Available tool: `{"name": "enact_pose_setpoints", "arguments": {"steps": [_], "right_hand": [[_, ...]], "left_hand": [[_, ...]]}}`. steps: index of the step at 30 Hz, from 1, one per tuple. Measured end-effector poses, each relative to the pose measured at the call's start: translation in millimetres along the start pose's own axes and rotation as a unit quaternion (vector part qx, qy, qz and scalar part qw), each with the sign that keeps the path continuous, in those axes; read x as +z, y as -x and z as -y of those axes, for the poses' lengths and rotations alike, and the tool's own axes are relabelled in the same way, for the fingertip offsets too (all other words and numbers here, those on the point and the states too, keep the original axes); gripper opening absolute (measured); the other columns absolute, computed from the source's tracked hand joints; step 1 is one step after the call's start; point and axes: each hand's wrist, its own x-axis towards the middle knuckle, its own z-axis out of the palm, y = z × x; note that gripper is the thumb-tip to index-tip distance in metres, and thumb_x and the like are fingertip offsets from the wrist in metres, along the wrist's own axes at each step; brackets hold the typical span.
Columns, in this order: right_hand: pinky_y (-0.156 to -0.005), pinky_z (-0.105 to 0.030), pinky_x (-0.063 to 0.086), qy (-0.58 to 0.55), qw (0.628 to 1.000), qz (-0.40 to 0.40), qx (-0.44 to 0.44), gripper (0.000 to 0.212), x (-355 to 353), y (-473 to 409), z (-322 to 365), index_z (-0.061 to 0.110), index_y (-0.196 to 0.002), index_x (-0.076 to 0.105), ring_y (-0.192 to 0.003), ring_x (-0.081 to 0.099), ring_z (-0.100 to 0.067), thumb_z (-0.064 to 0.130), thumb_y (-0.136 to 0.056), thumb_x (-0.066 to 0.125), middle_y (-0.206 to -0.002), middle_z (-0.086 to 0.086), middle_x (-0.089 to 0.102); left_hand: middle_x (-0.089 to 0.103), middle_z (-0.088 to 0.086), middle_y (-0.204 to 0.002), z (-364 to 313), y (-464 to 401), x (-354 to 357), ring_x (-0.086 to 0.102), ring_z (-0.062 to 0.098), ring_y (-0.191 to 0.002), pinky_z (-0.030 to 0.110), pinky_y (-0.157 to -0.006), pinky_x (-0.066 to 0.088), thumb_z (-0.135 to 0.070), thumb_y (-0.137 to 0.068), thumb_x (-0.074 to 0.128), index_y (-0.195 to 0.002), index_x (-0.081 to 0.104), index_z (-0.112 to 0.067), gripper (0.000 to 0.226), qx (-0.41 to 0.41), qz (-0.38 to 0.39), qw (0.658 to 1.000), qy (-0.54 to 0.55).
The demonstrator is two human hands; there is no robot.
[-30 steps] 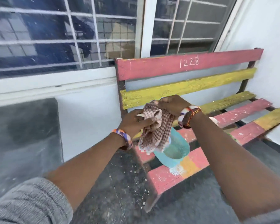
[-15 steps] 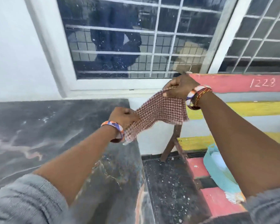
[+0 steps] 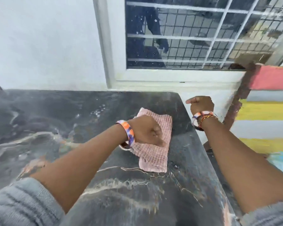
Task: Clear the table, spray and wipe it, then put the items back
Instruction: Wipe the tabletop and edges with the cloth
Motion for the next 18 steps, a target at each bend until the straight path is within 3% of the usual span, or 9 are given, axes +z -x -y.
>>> {"name": "enact_pose_setpoints", "arguments": {"steps": [2, 4, 5, 7, 9, 11, 14, 16, 18], "right_hand": [[-0.087, -0.023, 0.044, -0.014, 1.000, -0.013, 0.007, 0.034, 27.2, 22.0, -1.4, 0.008, -0.100, 0.072, -0.110, 0.060, -0.029, 0.000, -0.085, 0.042, -0.114, -0.012, 0.068], [-0.097, -0.030, 0.040, 0.026, 0.996, 0.082, -0.034, 0.032, 66.9, 50.8, 2.2, 0.004, -0.115, 0.064, -0.119, 0.053, -0.031, 0.014, -0.091, 0.044, -0.126, -0.015, 0.061], [-0.105, -0.035, 0.034, 0.065, 0.985, 0.154, -0.035, 0.042, 87.9, 65.8, 3.5, 0.004, -0.127, 0.054, -0.128, 0.044, -0.032, 0.027, -0.093, 0.044, -0.137, -0.017, 0.050], [-0.115, -0.050, 0.006, 0.184, 0.948, 0.261, -0.016, 0.073, 128.6, 87.2, 8.5, 0.011, -0.146, 0.022, -0.143, 0.008, -0.038, 0.055, -0.090, 0.036, -0.156, -0.019, 0.013], [-0.111, -0.057, -0.010, 0.262, 0.927, 0.261, -0.070, 0.082, 163.5, 94.0, 16.4, 0.021, -0.149, 0.005, -0.142, -0.011, -0.042, 0.066, -0.086, 0.030, -0.157, -0.018, -0.006], [-0.111, -0.057, -0.011, 0.274, 0.899, 0.262, -0.218, 0.077, 187.0, 97.4, 28.0, 0.028, -0.149, 0.005, -0.142, -0.009, -0.041, 0.065, -0.086, 0.029, -0.158, -0.012, -0.003], [-0.112, -0.054, -0.009, 0.239, 0.819, 0.332, -0.403, 0.066, 208.3, 92.3, 38.8, 0.036, -0.147, 0.010, -0.145, -0.001, -0.033, 0.061, -0.088, 0.028, -0.159, 0.001, 0.004], [-0.112, -0.055, -0.007, 0.239, 0.822, 0.324, -0.403, 0.064, 204.9, 63.8, 30.5, 0.043, -0.145, 0.011, -0.146, 0.001, -0.028, 0.064, -0.086, 0.026, -0.159, 0.006, 0.006], [-0.112, -0.054, -0.006, 0.271, 0.869, 0.274, -0.310, 0.064, 191.6, 10.6, 9.8, 0.044, -0.145, 0.008, -0.146, -0.002, -0.026, 0.066, -0.086, 0.023, -0.159, 0.008, 0.002]], "left_hand": [[0.070, 0.012, -0.102, 31.6, -2.9, 8.8, 0.062, 0.026, -0.094, 0.018, -0.073, 0.037, -0.027, -0.085, 0.061, -0.102, 0.069, -0.006, 0.029, -0.048, -0.036, 0.998, 0.029], [0.068, 0.010, -0.108, 66.9, -3.6, 14.5, 0.062, 0.028, -0.099, 0.027, -0.085, 0.048, -0.025, -0.086, 0.056, -0.105, 0.065, -0.010, 0.026, -0.115, -0.067, 0.991, 0.010], [0.066, 0.010, -0.111, 82.1, -1.9, 16.3, 0.061, 0.030, -0.101, 0.034, -0.088, 0.050, -0.024, -0.086, 0.054, -0.107, 0.064, -0.012, 0.026, -0.146, -0.075, 0.986, -0.007], [0.061, 0.011, -0.120, 108.7, 2.9, 17.4, 0.058, 0.033, -0.108, 0.040, -0.089, 0.051, -0.021, -0.087, 0.050, -0.115, 0.060, -0.017, 0.030, -0.200, -0.080, 0.976, -0.036], [0.056, 0.012, -0.124, 131.6, 5.3, 17.2, 0.055, 0.034, -0.112, 0.042, -0.089, 0.051, -0.015, -0.087, 0.048, -0.120, 0.056, -0.018, 0.035, -0.245, -0.091, 0.964, -0.055], [0.054, 0.014, -0.126, 148.7, 5.5, 15.8, 0.054, 0.035, -0.114, 0.045, -0.090, 0.050, -0.012, -0.085, 0.047, -0.123, 0.053, -0.016, 0.039, -0.298, -0.114, 0.946, -0.053], [0.054, 0.018, -0.120, 160.4, -4.3, 18.1, 0.051, 0.037, -0.114, 0.046, -0.089, 0.049, -0.010, -0.080, 0.050, -0.118, 0.054, -0.006, 0.038, -0.348, -0.170, 0.921, -0.045], [0.054, 0.018, -0.122, 158.4, -16.4, 20.1, 0.049, 0.037, -0.116, 0.044, -0.090, 0.049, -0.012, -0.081, 0.051, -0.118, 0.053, -0.004, 0.038, -0.352, -0.208, 0.912, -0.038], [0.053, 0.016, -0.127, 155.7, -29.6, 20.9, 0.047, 0.035, -0.120, 0.043, -0.095, 0.045, -0.017, -0.085, 0.053, -0.123, 0.051, -0.006, 0.040, -0.327, -0.245, 0.912, -0.022]]}}
